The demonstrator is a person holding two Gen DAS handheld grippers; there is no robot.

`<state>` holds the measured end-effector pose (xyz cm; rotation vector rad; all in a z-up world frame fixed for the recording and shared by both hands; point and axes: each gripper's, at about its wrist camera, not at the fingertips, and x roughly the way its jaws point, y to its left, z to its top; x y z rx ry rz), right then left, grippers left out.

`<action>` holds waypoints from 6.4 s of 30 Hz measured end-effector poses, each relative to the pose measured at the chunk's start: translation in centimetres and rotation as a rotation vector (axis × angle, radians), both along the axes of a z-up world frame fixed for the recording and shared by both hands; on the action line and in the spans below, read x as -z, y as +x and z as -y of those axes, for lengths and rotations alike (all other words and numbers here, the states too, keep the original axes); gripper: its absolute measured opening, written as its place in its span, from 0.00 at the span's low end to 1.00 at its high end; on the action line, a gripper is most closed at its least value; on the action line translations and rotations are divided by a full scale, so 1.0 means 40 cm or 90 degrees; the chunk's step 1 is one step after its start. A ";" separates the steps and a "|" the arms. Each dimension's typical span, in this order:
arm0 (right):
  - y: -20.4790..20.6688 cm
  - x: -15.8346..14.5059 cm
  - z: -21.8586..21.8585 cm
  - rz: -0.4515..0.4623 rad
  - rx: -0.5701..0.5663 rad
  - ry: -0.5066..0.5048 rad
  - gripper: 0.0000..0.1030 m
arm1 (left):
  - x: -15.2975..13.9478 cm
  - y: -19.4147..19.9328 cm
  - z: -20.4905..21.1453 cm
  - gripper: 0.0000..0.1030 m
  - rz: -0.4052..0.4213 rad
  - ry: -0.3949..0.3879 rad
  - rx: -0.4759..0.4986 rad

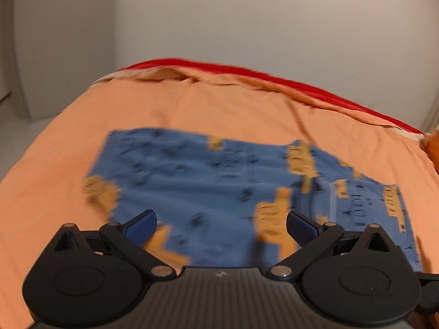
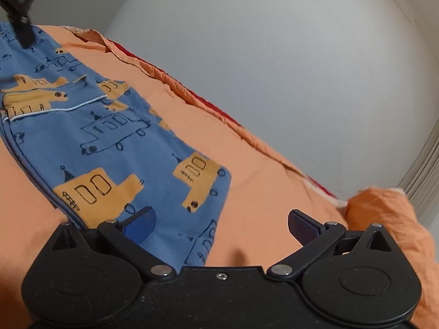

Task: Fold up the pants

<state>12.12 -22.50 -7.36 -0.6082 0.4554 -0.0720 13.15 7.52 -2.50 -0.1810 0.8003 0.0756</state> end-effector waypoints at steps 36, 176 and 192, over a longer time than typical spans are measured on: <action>0.543 -0.054 -0.541 -0.214 -0.412 0.139 0.99 | 0.134 -0.005 -0.403 0.96 0.112 -0.396 -0.151; 0.089 -0.092 0.292 -0.218 -0.074 0.569 0.14 | 0.100 -0.101 0.495 0.07 0.109 0.044 0.514; -0.058 -0.103 0.050 -0.033 -0.054 0.285 0.99 | 0.091 -0.059 0.214 1.00 0.067 0.036 0.155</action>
